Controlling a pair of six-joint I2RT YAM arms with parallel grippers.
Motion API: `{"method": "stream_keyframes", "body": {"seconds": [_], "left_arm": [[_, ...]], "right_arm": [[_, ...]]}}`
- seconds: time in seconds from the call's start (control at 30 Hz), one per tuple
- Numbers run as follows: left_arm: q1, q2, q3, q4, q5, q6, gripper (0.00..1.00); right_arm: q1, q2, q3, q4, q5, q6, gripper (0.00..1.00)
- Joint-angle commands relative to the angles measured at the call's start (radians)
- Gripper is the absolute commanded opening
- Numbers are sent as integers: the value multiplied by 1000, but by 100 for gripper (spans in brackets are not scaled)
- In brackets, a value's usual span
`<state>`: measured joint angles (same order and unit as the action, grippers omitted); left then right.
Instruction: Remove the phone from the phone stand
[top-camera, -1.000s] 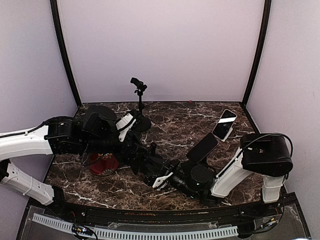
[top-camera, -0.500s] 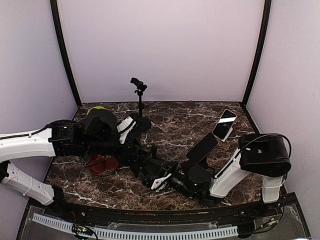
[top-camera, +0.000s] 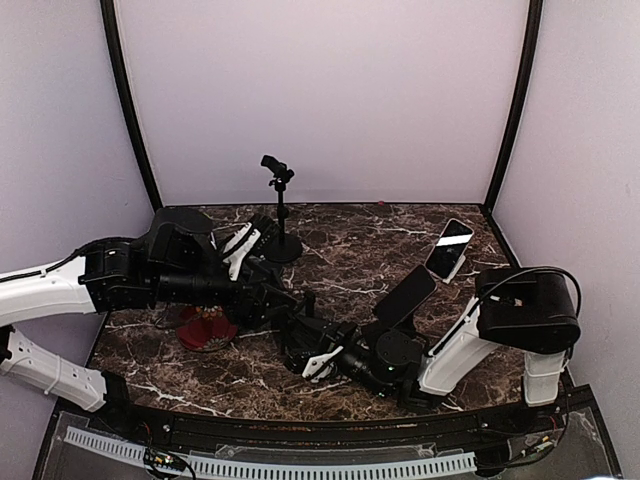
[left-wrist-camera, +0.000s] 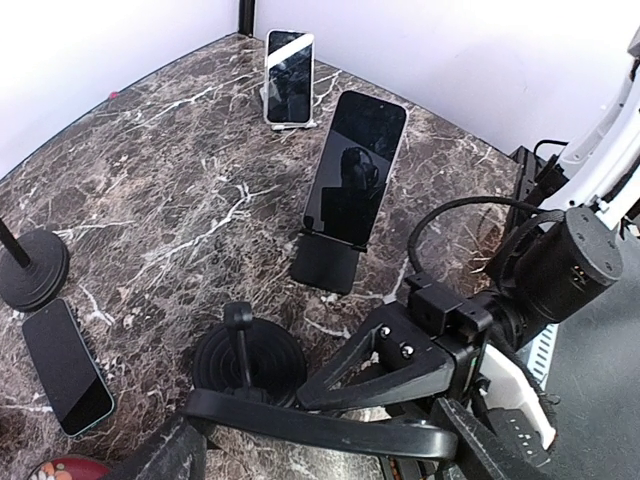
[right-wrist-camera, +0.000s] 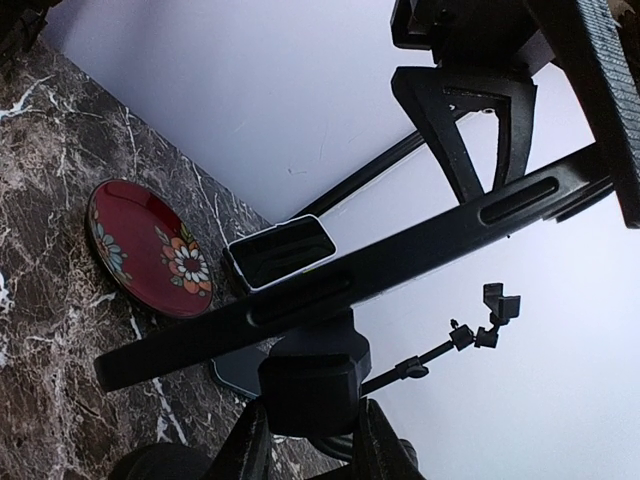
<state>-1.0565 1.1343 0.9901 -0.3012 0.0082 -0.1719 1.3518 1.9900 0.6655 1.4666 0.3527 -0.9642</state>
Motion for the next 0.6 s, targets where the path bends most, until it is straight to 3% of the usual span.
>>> {"method": "stream_keyframes", "body": {"seconds": [0.0,0.23,0.43,0.57], "left_arm": [[3,-11,17,45,50,6,45],[3,-21,92,-50,-43,45,44],[3,-42,119,-122,-43,47,44],[3,-68,151,-156,-55,48,44]], "right_arm": [[-6,-5,16,104,-5,-13,0],[-6,-2,17,109,0,-24,0],[0,-8,18,109,3,-32,13],[9,-7,16,109,11,-45,32]]}}
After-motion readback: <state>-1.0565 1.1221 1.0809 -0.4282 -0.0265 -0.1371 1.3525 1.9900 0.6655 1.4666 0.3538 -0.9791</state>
